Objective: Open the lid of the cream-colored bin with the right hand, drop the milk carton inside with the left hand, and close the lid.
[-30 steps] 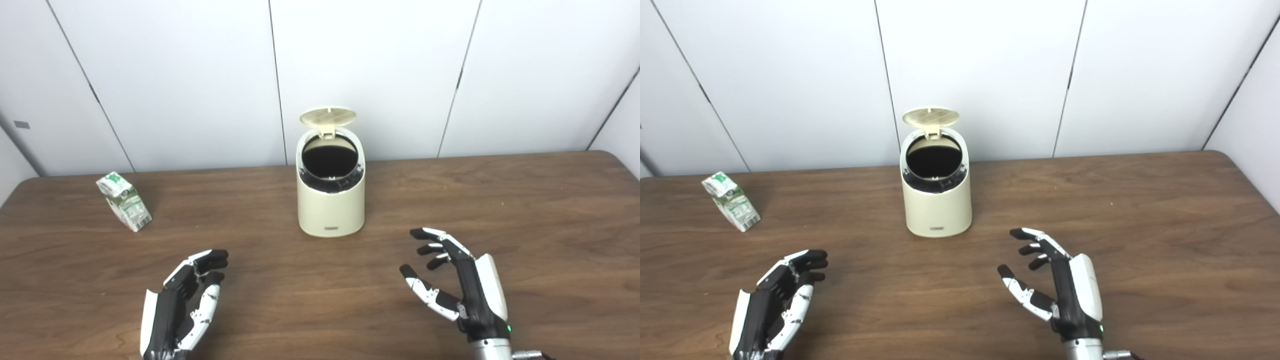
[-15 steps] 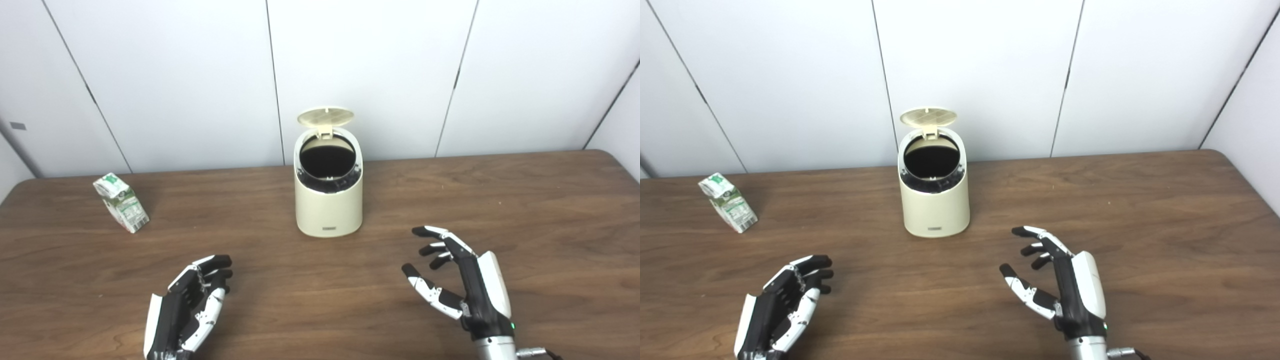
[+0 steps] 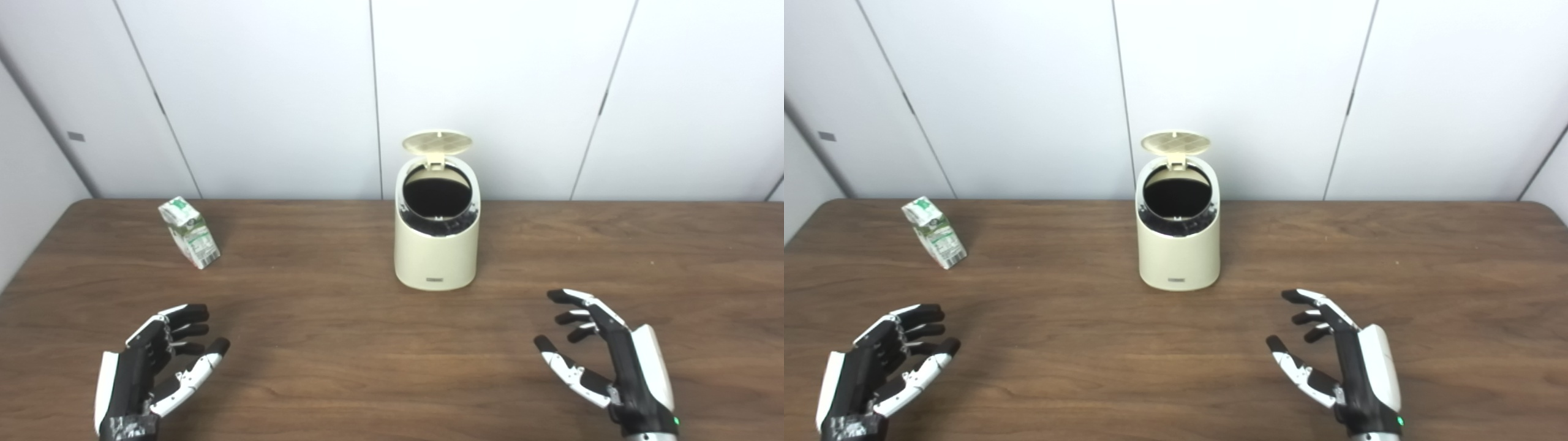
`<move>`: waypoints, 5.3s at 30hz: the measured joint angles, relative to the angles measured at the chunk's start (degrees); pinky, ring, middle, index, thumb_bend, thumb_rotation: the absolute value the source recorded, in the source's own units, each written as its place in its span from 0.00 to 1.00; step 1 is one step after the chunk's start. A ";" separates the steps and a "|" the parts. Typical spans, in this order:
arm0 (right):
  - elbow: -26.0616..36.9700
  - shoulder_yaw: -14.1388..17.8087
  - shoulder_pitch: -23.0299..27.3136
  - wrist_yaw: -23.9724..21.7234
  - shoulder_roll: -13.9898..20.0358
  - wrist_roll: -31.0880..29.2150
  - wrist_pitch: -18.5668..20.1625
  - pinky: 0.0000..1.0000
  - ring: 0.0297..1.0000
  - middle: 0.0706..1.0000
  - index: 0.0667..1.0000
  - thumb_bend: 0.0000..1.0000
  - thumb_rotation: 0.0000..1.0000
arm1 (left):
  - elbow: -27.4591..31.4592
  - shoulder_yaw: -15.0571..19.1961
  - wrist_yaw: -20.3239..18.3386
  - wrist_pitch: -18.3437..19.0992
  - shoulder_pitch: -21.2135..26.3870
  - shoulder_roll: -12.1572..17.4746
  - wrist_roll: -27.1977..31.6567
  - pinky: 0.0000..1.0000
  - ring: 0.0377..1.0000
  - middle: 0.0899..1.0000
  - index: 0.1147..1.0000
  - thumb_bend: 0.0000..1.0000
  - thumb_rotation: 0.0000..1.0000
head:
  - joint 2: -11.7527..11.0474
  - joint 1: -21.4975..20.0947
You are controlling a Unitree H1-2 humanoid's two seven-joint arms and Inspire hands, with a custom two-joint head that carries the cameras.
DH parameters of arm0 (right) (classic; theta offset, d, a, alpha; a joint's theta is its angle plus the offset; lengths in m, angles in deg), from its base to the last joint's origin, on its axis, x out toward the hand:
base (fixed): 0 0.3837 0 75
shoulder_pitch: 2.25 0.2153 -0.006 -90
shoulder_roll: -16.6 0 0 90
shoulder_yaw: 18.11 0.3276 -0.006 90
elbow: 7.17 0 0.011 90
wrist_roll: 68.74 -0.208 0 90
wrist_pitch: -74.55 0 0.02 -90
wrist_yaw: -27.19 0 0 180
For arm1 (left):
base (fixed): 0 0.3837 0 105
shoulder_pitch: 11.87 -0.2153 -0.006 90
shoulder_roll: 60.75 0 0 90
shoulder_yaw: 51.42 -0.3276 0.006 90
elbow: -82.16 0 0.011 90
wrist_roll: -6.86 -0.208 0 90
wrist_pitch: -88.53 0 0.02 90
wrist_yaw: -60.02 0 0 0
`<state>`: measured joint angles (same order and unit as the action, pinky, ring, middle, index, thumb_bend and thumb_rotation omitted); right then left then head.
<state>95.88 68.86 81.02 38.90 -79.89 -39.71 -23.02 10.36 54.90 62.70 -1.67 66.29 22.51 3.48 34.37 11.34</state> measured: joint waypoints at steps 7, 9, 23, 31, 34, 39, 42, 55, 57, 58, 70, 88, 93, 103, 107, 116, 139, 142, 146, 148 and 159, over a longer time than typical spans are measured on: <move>-4.25 2.87 1.19 0.23 2.54 -2.27 -3.55 0.52 0.66 0.68 0.66 0.21 0.13 | -0.04 3.76 2.51 3.46 1.43 0.83 -0.39 0.72 0.80 0.81 0.81 0.84 0.21 | -1.49 8.43; -5.27 3.98 1.96 0.38 2.55 -3.97 -4.85 0.54 0.67 0.69 0.67 0.20 0.20 | -0.11 4.40 3.08 4.28 2.49 0.69 0.02 0.78 0.85 0.85 0.85 0.84 0.20 | -1.84 10.18; -11.46 6.88 5.77 -0.97 6.07 -12.06 -11.73 0.52 0.66 0.68 0.65 0.26 0.52 | -4.45 4.21 2.90 12.69 12.44 8.03 -1.92 0.82 0.91 0.95 0.94 1.00 0.43 | -3.52 22.68; -15.96 7.57 9.24 -0.98 6.78 -15.04 -15.89 0.52 0.66 0.68 0.66 0.33 0.64 | -4.45 3.55 2.86 21.35 20.85 8.84 -2.36 0.83 0.95 0.98 0.99 1.00 0.40 | -5.45 28.12; -17.65 7.60 10.36 -0.96 7.40 -16.64 -16.26 0.52 0.66 0.68 0.66 0.34 0.64 | -5.68 3.31 2.70 23.05 23.21 9.01 -2.17 0.84 0.96 0.99 1.00 1.00 0.39 | -5.89 28.91; -18.54 8.18 10.89 -0.93 7.51 -17.94 -16.48 0.52 0.66 0.68 0.65 0.32 0.66 | -8.73 3.07 2.61 25.76 24.11 9.22 -2.15 0.82 0.95 1.00 1.00 1.00 0.39 | -6.50 29.88; -19.02 8.49 11.10 -1.02 7.56 -18.55 -16.52 0.52 0.65 0.68 0.65 0.34 0.67 | -10.76 2.89 2.56 26.02 24.40 9.28 -2.13 0.84 0.95 0.99 0.99 1.00 0.38 | -6.68 29.88; -19.12 8.82 11.04 -3.28 7.54 -21.49 -16.57 0.51 0.65 0.67 0.65 0.33 0.64 | -20.27 2.53 1.91 26.79 30.22 12.77 -1.47 0.53 0.71 0.75 0.95 1.00 0.30 | -7.82 29.18; -19.13 8.85 11.04 -3.21 7.46 -21.44 -16.59 0.50 0.64 0.67 0.64 0.33 0.64 | -21.99 2.34 1.77 26.91 30.52 13.00 -1.41 0.66 0.83 0.87 0.95 1.00 0.31 | -8.17 28.92; -19.13 8.85 11.04 -3.12 7.45 -21.35 -16.61 0.50 0.64 0.67 0.64 0.34 0.65 | -22.85 1.91 1.76 26.98 30.60 13.37 -1.70 0.54 0.72 0.78 0.91 1.00 0.32 | -8.43 28.48; -19.04 8.93 10.80 -2.90 7.24 -21.03 -16.70 0.49 0.64 0.66 0.63 0.30 0.57 | -29.74 -1.26 1.78 26.37 31.65 16.12 -3.34 0.75 0.84 0.87 0.90 1.00 0.23 | -9.67 25.58; -18.27 8.93 10.24 -0.92 6.79 -17.47 -16.74 0.47 0.62 0.64 0.61 0.33 0.60 | -36.69 -8.08 0.47 26.03 38.77 17.37 -4.78 0.80 0.89 0.91 0.92 1.00 0.27 | -10.02 22.85; -17.13 9.06 9.56 -1.00 6.62 -17.45 -16.57 0.46 0.62 0.64 0.61 0.34 0.63 | -39.58 -8.80 -0.49 24.26 40.73 17.24 -4.20 0.84 0.92 0.94 0.94 1.00 0.25 | -10.02 22.06; -16.28 9.03 9.10 -1.16 6.07 -16.79 -16.49 0.44 0.62 0.64 0.61 0.40 0.70 | -41.50 -9.86 -0.67 22.79 42.22 16.29 -3.54 0.84 0.91 0.92 0.92 1.00 0.25 | -9.93 20.74; -15.80 9.01 8.95 -1.25 5.70 -16.76 -16.20 0.43 0.61 0.64 0.60 0.43 0.72 | -42.34 -10.64 -0.36 21.37 42.43 16.45 -4.72 0.73 0.82 0.84 0.84 0.99 0.22 | -9.93 20.39; -15.89 8.78 9.06 -1.23 5.41 -17.23 -16.65 0.42 0.60 0.63 0.58 0.56 0.77 | -45.36 -7.71 9.08 14.48 42.38 12.46 -5.14 0.45 0.53 0.53 0.49 0.90 0.06 | -9.58 18.90; -15.36 6.99 9.32 -0.21 4.96 -12.94 -16.92 0.39 0.59 0.64 0.60 0.72 0.89 | -47.61 -9.01 17.96 3.65 40.52 11.41 -10.90 0.34 0.39 0.43 0.41 0.52 0.00 | -9.58 14.60; -15.04 6.96 9.38 -0.11 4.06 -12.02 -16.93 0.39 0.60 0.64 0.59 0.70 0.89 | -45.71 -11.67 17.35 1.65 39.44 12.45 -13.66 0.31 0.36 0.40 0.43 0.52 0.00 | -9.23 12.84; -14.09 6.55 9.38 0.31 2.69 -9.56 -16.20 0.41 0.62 0.66 0.61 0.56 0.87 | -42.16 -14.36 15.20 -0.29 38.65 14.56 -16.46 0.30 0.33 0.38 0.44 0.52 0.00 | -8.53 9.06; -13.34 5.99 9.31 0.32 1.25 -8.78 -15.80 0.44 0.64 0.66 0.62 0.45 0.82 | -38.44 -14.34 14.03 -1.52 38.21 15.10 -16.40 0.31 0.34 0.39 0.44 0.52 0.00 | -8.35 7.91; -8.40 3.18 7.45 1.06 -5.61 -1.28 -6.93 0.48 0.63 0.66 0.64 0.14 0.07 | -27.24 -12.73 9.17 -8.15 35.30 13.59 -11.69 0.32 0.40 0.41 0.45 0.50 0.00 | -6.68 -3.68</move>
<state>87.48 72.04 88.47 39.96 -85.51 -40.99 -29.95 -16.88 42.18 71.87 -9.82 101.59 36.09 -8.21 27.68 7.66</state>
